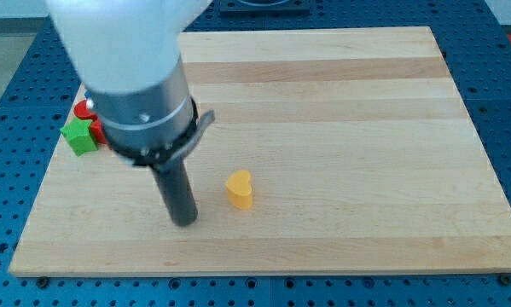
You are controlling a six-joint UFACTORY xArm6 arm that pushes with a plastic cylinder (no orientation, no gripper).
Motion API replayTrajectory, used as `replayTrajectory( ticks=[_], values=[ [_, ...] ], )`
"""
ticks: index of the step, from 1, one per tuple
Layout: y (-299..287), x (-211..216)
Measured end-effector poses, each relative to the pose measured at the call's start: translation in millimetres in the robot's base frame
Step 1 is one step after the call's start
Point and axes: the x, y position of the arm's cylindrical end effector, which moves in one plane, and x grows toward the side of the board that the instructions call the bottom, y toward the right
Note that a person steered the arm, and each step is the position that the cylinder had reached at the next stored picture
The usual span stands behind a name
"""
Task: Place the yellow heart right to the yellow hexagon
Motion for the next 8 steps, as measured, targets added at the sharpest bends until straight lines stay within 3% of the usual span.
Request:
replayTrajectory(
  ticks=[1, 2, 4, 5, 7, 8],
  values=[
    [30.4, 17.7],
    [45.5, 0.8],
    [22.0, -70.0],
    [19.9, -66.5],
    [38.8, 3.1],
    [65.8, -9.1]
  ],
)
